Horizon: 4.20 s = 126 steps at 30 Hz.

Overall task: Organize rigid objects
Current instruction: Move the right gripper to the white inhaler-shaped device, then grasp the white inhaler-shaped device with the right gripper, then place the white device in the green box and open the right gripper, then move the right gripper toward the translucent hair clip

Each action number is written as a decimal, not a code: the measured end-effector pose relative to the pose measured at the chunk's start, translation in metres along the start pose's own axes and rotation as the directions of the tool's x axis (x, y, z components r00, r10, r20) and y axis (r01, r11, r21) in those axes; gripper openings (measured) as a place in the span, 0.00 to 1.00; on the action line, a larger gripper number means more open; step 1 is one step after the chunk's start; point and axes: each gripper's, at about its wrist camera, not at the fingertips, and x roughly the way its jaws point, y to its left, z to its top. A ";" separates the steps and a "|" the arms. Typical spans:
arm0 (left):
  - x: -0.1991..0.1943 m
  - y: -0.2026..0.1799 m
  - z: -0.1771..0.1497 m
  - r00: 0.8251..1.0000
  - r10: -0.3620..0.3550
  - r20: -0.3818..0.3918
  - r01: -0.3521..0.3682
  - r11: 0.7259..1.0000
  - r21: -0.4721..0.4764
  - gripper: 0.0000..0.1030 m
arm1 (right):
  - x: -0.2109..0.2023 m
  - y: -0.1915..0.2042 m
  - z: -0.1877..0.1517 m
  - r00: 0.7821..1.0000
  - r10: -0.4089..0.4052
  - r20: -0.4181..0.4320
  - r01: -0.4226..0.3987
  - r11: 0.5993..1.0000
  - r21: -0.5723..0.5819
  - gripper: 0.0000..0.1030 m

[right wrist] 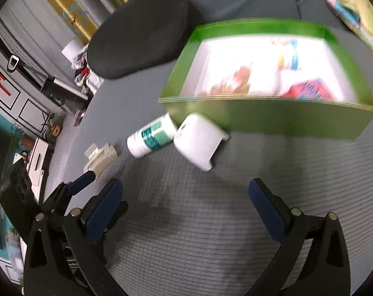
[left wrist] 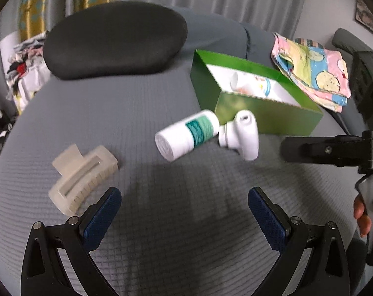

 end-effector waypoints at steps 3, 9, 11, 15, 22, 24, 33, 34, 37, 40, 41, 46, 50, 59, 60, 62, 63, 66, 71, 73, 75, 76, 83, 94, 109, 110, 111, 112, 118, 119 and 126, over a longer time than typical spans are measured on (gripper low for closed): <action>0.008 0.003 0.003 0.999 -0.040 -0.006 0.040 0.999 -0.012 0.99 | 0.023 0.001 -0.002 0.996 0.073 -0.056 -0.070 0.996 0.052 0.99; 0.019 -0.001 0.010 0.989 -0.143 -0.022 0.143 0.990 -0.018 0.99 | 0.022 -0.009 0.001 1.000 0.008 0.005 -0.009 0.997 0.081 0.97; 0.026 -0.012 0.010 0.985 -0.171 -0.040 0.170 0.985 -0.008 0.99 | 0.014 -0.015 0.004 0.999 -0.028 0.038 0.025 0.998 0.065 0.97; 0.040 -0.035 0.015 0.978 -0.204 -0.052 0.204 0.979 0.008 0.99 | 0.014 -0.026 0.018 0.997 -0.043 0.057 0.042 0.999 0.015 0.97; 0.057 -0.045 0.038 0.964 -0.264 -0.016 0.263 0.963 -0.055 0.99 | 0.030 -0.021 0.041 0.997 0.022 0.070 -0.009 0.983 -0.182 0.96; 0.064 -0.046 0.042 0.963 -0.268 -0.011 0.266 0.961 -0.074 0.95 | 0.037 -0.021 0.044 0.998 0.049 0.044 -0.039 0.978 -0.204 0.96; 0.083 -0.045 0.043 0.957 -0.290 -0.026 0.287 0.953 -0.096 0.82 | 0.065 -0.030 0.046 0.993 0.097 -0.060 -0.109 0.965 -0.239 0.61; 0.083 -0.045 0.044 0.954 -0.298 -0.025 0.294 0.951 -0.095 0.82 | 0.064 -0.030 0.046 0.994 0.093 -0.059 -0.105 0.965 -0.241 0.60; 0.088 -0.041 0.045 0.950 -0.310 -0.032 0.305 0.947 -0.103 0.67 | 0.060 -0.032 0.046 0.992 0.109 -0.066 -0.121 0.969 -0.216 0.60; 0.084 -0.040 0.045 0.947 -0.319 -0.033 0.316 0.945 -0.084 0.56 | 0.051 -0.032 0.041 0.992 0.109 -0.058 -0.118 0.970 -0.211 0.60; 0.077 -0.039 0.042 0.947 -0.320 -0.031 0.317 0.945 -0.073 0.54 | 0.048 -0.031 0.038 0.992 0.114 -0.053 -0.122 0.970 -0.211 0.60; 0.054 -0.048 0.045 0.948 -0.317 -0.004 0.317 0.948 -0.023 0.52 | 0.025 -0.015 0.032 0.990 0.141 -0.012 -0.140 0.964 -0.227 0.60; 0.035 -0.056 0.062 0.943 -0.330 0.034 0.330 0.944 0.023 0.52 | 0.000 -0.010 0.040 0.986 0.158 0.045 -0.144 0.964 -0.226 0.60; 0.031 -0.094 0.131 0.935 -0.349 0.059 0.339 0.932 0.130 0.52 | -0.044 -0.019 0.086 0.971 0.158 0.181 -0.120 0.971 -0.208 0.57; 0.036 -0.098 0.136 0.933 -0.354 0.055 0.345 0.929 0.134 0.52 | -0.046 -0.022 0.092 0.969 0.151 0.197 -0.111 0.974 -0.200 0.56; 0.044 -0.106 0.146 0.935 -0.351 0.041 0.343 0.928 0.144 0.53 | -0.049 -0.029 0.102 0.967 0.120 0.225 -0.078 0.979 -0.186 0.55; 0.048 -0.109 0.149 0.935 -0.353 0.030 0.345 0.926 0.151 0.53 | -0.050 -0.034 0.107 0.966 0.106 0.234 -0.067 0.983 -0.170 0.56; 0.060 -0.118 0.156 0.944 -0.330 -0.003 0.327 0.933 0.153 0.67 | -0.046 -0.052 0.117 0.968 0.062 0.242 -0.039 0.994 -0.100 0.74; 0.072 -0.124 0.154 0.967 -0.255 -0.014 0.254 0.954 0.159 0.99 | -0.050 -0.077 0.113 0.965 -0.016 0.263 0.022 1.000 -0.021 0.92; 0.074 -0.122 0.152 0.974 -0.224 -0.019 0.224 0.963 0.152 0.99 | -0.053 -0.088 0.109 0.962 -0.044 0.269 0.048 0.999 -0.006 0.95; 0.073 -0.118 0.147 0.989 -0.147 -0.006 0.146 0.977 0.154 0.99 | -0.055 -0.094 0.105 0.960 -0.071 0.269 0.072 0.997 0.009 0.96; 0.072 -0.116 0.145 0.994 -0.105 0.002 0.103 0.982 0.160 0.99 | -0.058 -0.096 0.102 0.959 -0.090 0.270 0.088 0.996 0.019 0.99; 0.057 -0.098 0.127 0.997 0.060 0.047 -0.066 0.989 0.129 0.99 | -0.074 -0.103 0.089 0.936 -0.184 0.300 0.181 0.983 0.038 0.99; 0.012 -0.085 0.110 0.988 0.115 0.108 -0.123 0.990 0.073 0.99 | -0.103 -0.078 0.061 0.917 -0.209 0.339 0.222 0.975 0.001 0.99; -0.046 -0.060 0.066 0.970 0.177 0.165 -0.185 0.982 0.035 0.99 | -0.103 -0.020 0.017 0.943 -0.120 0.311 0.157 0.983 -0.096 0.99; -0.049 -0.057 0.063 0.969 0.183 0.165 -0.190 0.981 0.030 0.99 | -0.102 -0.017 0.014 0.943 -0.119 0.309 0.157 0.982 -0.101 0.99; -0.050 -0.056 0.061 0.968 0.187 0.165 -0.194 0.981 0.026 0.99 | -0.101 -0.013 0.012 0.945 -0.117 0.306 0.156 0.982 -0.106 0.99; -0.052 -0.053 0.058 0.968 0.190 0.164 -0.196 0.980 0.021 0.99 | -0.100 -0.010 0.010 0.946 -0.114 0.303 0.153 0.982 -0.111 0.99; -0.060 -0.036 0.042 0.965 0.211 0.153 -0.211 0.977 -0.014 0.99 | -0.088 0.009 0.001 0.958 -0.090 0.272 0.133 0.981 -0.144 0.99; -0.061 -0.033 0.039 0.965 0.215 0.150 -0.215 0.976 -0.020 0.99 | -0.086 0.012 0.000 0.960 -0.089 0.267 0.132 0.980 -0.147 0.99; -0.058 -0.005 0.023 0.964 0.239 0.114 -0.232 0.970 -0.072 0.99 | -0.064 0.035 -0.003 0.973 -0.070 0.221 0.113 0.976 -0.189 0.99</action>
